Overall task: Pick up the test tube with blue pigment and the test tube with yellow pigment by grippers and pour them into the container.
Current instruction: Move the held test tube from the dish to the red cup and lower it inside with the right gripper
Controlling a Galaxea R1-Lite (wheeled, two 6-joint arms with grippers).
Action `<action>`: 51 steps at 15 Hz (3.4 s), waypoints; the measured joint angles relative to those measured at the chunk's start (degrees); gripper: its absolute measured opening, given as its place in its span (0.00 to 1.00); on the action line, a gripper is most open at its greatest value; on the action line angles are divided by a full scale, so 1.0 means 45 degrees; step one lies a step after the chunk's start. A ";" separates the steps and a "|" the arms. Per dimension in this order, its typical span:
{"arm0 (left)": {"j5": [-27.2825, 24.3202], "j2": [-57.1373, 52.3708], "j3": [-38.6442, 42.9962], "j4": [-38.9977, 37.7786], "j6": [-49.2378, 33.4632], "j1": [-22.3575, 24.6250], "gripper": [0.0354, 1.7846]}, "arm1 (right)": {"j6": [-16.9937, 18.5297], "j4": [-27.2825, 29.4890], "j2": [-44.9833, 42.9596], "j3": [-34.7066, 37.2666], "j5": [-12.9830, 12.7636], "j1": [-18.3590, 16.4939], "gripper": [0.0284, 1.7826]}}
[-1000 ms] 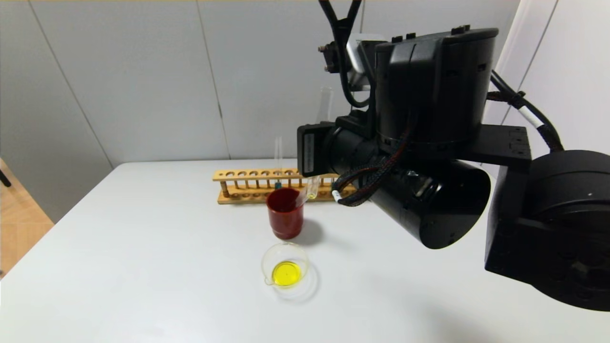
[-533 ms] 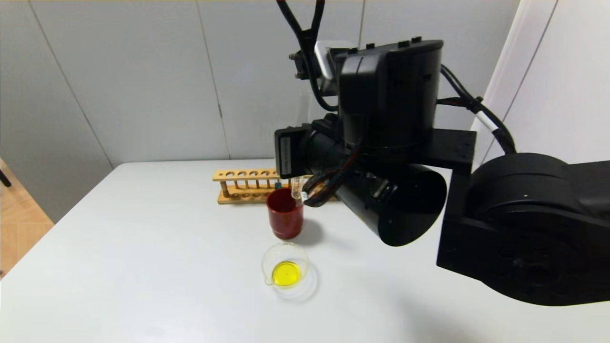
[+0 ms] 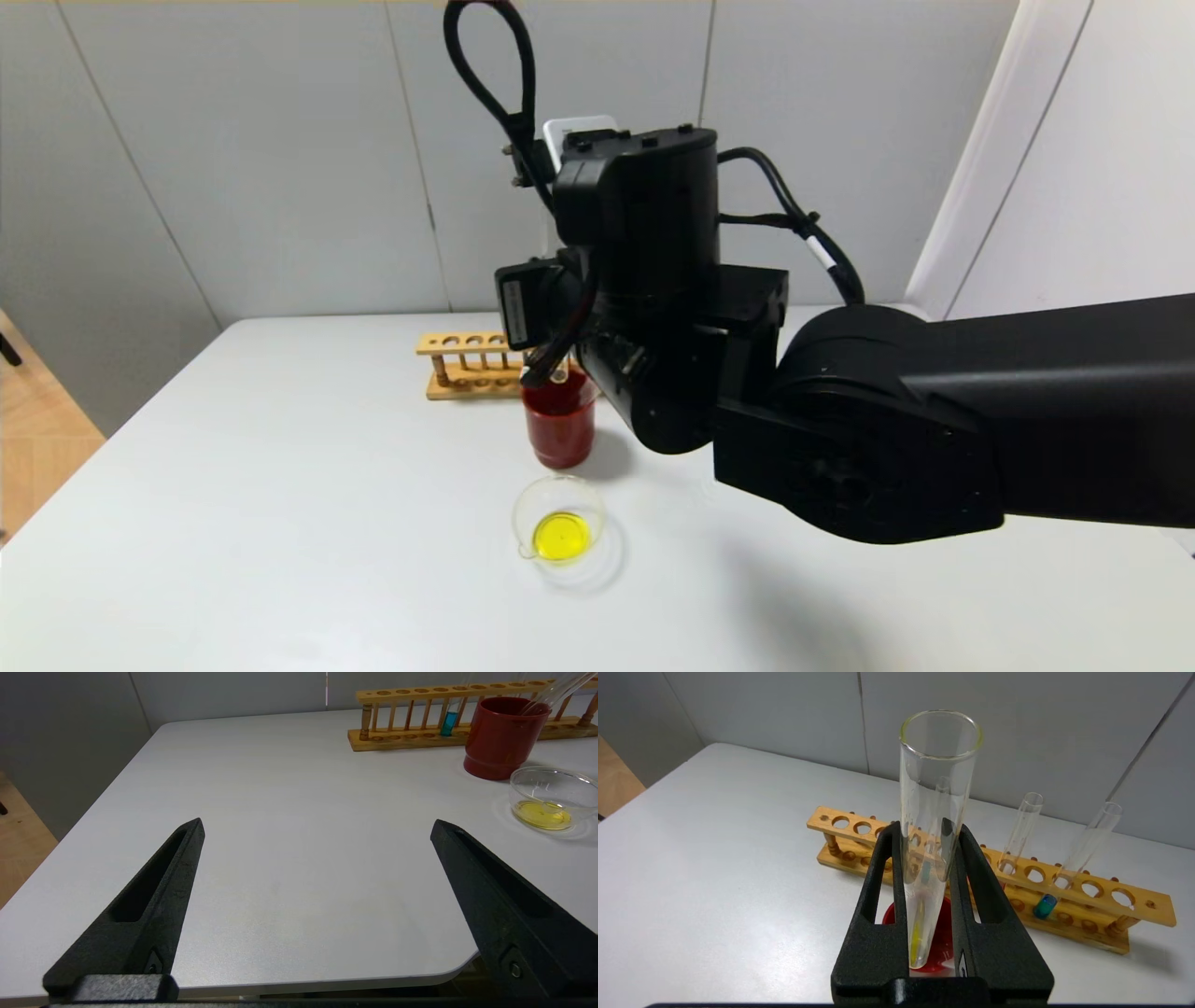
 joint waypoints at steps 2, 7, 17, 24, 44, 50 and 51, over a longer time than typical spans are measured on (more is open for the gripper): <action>0.0000 0.0000 0.0000 -0.0005 -0.0005 -0.0005 0.96 | -0.0171 0.0005 0.0498 -0.0466 -0.0003 -0.0200 0.14; 0.0000 0.0000 0.0000 -0.0005 -0.0005 0.0000 0.96 | -0.0528 0.0024 0.1655 -0.1292 0.0114 -0.0791 0.14; 0.0000 0.0000 0.0000 -0.0005 0.0000 -0.0005 0.96 | -0.0612 -0.0005 0.2208 -0.1392 0.1298 -0.0826 0.14; -0.0005 0.0000 0.0000 0.0000 -0.0005 -0.0005 0.96 | -0.0694 0.0024 0.2354 -0.1005 0.1525 -0.0656 0.14; -0.0005 0.0000 0.0000 -0.0005 0.0000 0.0000 0.96 | -0.0875 0.0011 0.2593 -0.0116 0.1921 -0.0601 0.14; 0.0000 0.0000 0.0000 -0.0005 0.0000 0.0000 0.96 | -0.1108 -0.0011 0.2598 0.0287 0.2056 -0.0672 0.14; 0.0000 0.0000 0.0000 -0.0005 0.0003 0.0000 0.96 | -0.1132 -0.0011 0.2598 0.0331 0.2083 -0.0672 0.14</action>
